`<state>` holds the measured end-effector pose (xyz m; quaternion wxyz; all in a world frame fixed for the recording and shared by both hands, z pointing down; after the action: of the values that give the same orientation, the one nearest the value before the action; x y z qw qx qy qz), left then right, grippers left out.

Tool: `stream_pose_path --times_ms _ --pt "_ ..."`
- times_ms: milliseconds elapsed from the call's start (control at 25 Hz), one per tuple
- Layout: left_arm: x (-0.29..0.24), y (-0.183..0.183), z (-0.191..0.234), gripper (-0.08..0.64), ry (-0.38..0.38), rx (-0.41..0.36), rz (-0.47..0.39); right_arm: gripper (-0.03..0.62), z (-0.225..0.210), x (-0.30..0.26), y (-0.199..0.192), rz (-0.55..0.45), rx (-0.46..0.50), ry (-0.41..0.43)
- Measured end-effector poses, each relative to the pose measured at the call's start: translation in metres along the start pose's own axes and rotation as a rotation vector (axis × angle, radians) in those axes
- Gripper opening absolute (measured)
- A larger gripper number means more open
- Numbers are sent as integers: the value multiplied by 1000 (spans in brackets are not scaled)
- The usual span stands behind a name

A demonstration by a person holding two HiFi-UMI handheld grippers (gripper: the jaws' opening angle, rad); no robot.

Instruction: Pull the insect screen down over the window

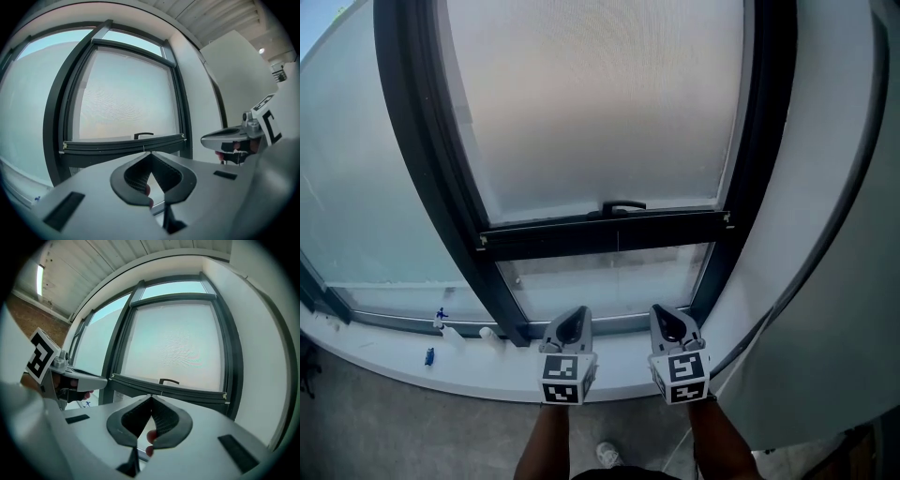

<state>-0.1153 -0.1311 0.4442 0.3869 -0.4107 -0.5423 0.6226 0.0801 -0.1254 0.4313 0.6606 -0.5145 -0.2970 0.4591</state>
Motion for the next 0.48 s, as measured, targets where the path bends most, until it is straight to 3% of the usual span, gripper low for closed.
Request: stream_pose_path --times_ms 240,480 --pt "34 -12 -43 3 2 -21 11 5 11 46 -14 -7 -11 32" --pt "71 -31 -66 3 5 12 61 5 21 96 -20 -4 -12 50"
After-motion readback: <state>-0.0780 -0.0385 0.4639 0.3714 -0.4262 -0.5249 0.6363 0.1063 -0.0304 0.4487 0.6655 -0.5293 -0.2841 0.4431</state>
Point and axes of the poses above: the fingertips, and each gripper's own axes: x backward along the fingers, z to its left, y out of its top, the point moved 8 cm from there along x, backward along the fingers, and after that the axes turned 7 degrees about x, right-handed, at the moved point
